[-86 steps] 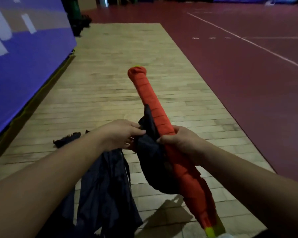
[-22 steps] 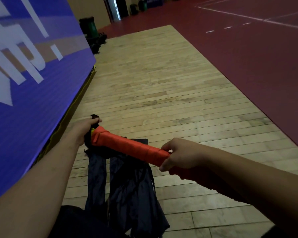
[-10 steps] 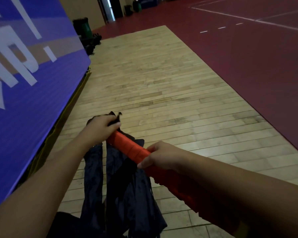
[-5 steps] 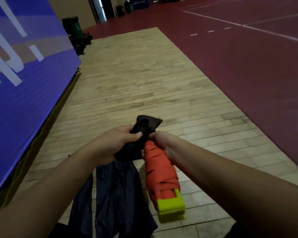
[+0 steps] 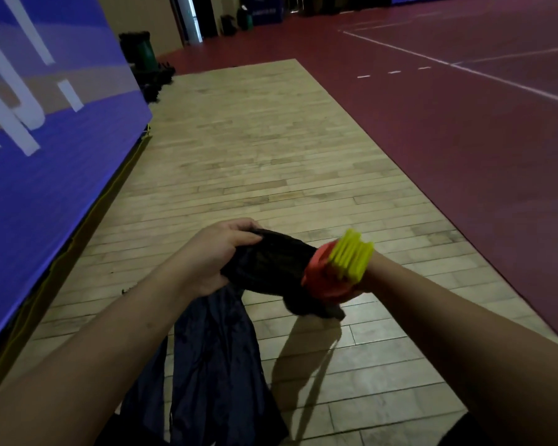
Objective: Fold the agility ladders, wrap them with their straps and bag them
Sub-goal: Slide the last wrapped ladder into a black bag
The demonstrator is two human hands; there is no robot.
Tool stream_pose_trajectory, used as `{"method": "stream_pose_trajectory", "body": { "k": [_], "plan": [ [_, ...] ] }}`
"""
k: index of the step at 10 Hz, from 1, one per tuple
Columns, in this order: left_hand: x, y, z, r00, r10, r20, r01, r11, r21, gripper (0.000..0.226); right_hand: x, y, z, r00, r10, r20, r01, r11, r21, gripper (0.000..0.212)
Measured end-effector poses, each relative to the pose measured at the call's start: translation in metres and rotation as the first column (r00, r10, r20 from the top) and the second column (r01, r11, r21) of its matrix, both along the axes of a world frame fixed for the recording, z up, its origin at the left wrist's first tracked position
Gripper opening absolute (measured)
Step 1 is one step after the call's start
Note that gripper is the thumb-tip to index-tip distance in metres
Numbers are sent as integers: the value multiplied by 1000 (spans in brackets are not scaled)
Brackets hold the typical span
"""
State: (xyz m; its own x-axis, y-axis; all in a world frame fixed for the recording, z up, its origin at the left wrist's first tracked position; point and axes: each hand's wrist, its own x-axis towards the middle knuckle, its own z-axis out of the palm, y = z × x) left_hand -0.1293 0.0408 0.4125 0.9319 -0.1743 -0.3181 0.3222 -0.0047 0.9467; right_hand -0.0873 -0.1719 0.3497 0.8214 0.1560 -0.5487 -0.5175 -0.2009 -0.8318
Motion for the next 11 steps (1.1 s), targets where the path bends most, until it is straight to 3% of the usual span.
{"method": "stream_pose_trajectory", "body": {
  "k": [1,2,3,4,5,6,7,8,9,10,11],
  "plan": [
    [4,7,6,995,95,30,-94,995,-42,26,-4,2,36,987,150,56,-132,960,-247,27],
    [8,12,11,981,188,42,-184,979,-83,25,-2,-8,54,990,90,109,-79,992,-102,22],
    [10,21,8,953,300,43,-299,954,-26,24,-2,-14,55,983,149,112,-146,989,-31,13],
    [17,37,10,911,369,183,-400,897,186,15,1,-8,52,971,135,197,-139,990,3,15],
    [18,54,9,919,236,317,-359,832,422,20,0,3,47,971,112,212,-129,989,69,17],
    [17,72,7,933,183,309,-322,808,494,27,-5,24,36,983,22,180,-69,964,256,24],
    [18,77,6,938,197,285,-311,841,442,36,-8,42,28,979,-45,201,-29,936,351,15],
    [23,91,6,943,215,256,-310,846,434,26,-5,61,10,940,-1,341,-92,962,256,6],
    [34,119,-3,954,206,219,-284,854,436,12,-3,88,-2,811,315,493,-290,948,-129,39],
    [43,143,-22,953,206,223,-289,837,465,8,9,124,-16,743,454,491,-362,890,-276,49],
    [49,176,-58,952,118,283,-276,730,626,8,30,164,-52,783,522,340,-435,849,-302,85]
  ]
}}
